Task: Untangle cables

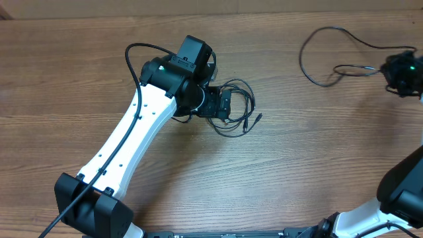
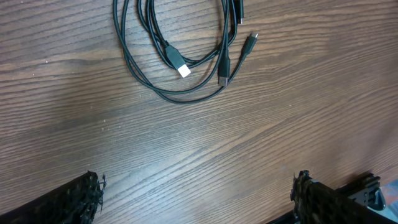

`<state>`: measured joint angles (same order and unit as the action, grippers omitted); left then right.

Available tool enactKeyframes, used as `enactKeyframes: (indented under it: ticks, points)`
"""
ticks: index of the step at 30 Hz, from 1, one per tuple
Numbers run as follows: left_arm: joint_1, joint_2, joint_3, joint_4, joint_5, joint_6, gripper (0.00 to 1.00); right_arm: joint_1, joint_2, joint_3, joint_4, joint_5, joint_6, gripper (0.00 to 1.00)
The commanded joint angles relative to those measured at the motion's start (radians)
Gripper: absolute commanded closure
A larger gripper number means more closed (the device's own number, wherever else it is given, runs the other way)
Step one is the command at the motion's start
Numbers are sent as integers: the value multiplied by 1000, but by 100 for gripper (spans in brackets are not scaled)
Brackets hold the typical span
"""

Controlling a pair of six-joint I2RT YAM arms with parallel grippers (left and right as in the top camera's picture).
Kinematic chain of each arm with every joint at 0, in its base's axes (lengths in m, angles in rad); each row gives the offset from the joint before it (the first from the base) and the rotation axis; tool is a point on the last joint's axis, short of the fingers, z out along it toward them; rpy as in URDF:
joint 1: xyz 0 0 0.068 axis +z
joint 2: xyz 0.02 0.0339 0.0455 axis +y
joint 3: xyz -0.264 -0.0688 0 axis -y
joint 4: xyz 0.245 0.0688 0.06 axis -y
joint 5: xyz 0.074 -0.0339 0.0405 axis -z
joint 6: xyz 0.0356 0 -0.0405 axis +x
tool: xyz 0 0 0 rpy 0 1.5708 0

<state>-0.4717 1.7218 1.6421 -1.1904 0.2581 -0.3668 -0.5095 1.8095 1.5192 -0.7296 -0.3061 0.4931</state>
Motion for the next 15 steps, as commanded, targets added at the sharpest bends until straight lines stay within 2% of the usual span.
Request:
enactKeyframes:
  ticks: [1, 3, 6, 9, 10, 15]
  points:
    - [-8, 8, -2, -7, -5, 7, 0, 42, 1, 26, -3, 95, -4, 80]
    - [-8, 8, -2, -9, -5, 5, 0, 51, 1, 26, -24, 159, -4, 69]
    - [-8, 8, -2, -9, -5, 4, 0, 53, 1, 25, -64, 242, -5, 62]
    - [-8, 8, -2, -9, -5, 4, 0, 52, 1, 25, -88, 264, -5, 39]
    - [-8, 8, -2, -9, -5, 4, 0, 52, 1, 25, -92, 262, -5, 36]
    - [-8, 8, -2, -9, -5, 4, 0, 68, 1, 24, -106, 242, -5, 33]
